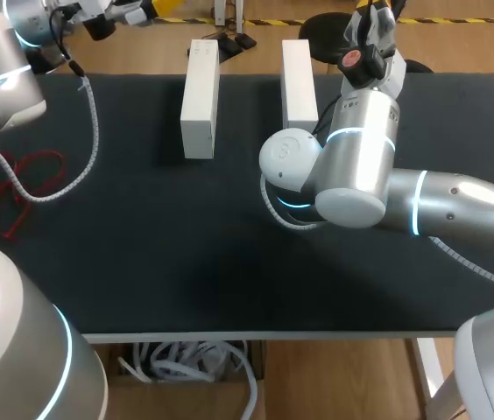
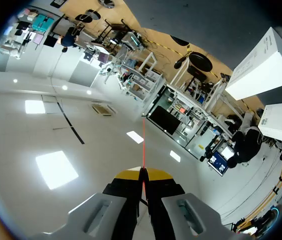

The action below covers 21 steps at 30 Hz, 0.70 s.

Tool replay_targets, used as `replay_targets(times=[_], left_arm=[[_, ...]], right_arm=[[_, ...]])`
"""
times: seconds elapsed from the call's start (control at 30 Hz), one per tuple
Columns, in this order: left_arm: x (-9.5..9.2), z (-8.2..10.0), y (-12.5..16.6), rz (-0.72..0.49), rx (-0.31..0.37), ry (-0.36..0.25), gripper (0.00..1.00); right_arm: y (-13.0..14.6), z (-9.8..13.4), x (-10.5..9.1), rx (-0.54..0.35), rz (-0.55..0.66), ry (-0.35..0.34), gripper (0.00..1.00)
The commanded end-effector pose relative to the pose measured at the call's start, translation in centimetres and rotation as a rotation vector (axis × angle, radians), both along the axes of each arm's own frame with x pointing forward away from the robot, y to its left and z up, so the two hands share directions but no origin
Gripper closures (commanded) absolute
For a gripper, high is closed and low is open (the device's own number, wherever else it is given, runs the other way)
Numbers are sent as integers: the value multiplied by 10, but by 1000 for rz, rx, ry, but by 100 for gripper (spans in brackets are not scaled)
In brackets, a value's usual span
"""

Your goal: Grab the tape and strap the tape.

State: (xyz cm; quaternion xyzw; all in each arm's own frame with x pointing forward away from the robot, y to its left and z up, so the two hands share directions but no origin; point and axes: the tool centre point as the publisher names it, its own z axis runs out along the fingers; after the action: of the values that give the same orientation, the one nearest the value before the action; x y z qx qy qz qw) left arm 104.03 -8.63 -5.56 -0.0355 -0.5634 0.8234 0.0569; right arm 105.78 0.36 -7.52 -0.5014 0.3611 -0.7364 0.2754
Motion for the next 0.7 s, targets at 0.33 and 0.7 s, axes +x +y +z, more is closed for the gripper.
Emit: replay_targets(times=[0.33, 0.7], left_arm=[[-1, 2, -4, 4, -2, -8, 67], [1, 5, -6, 0, -5, -15, 67]], right_arm=[[0, 2, 0, 0, -2, 5, 100], [0, 2, 0, 0, -2, 5, 100]])
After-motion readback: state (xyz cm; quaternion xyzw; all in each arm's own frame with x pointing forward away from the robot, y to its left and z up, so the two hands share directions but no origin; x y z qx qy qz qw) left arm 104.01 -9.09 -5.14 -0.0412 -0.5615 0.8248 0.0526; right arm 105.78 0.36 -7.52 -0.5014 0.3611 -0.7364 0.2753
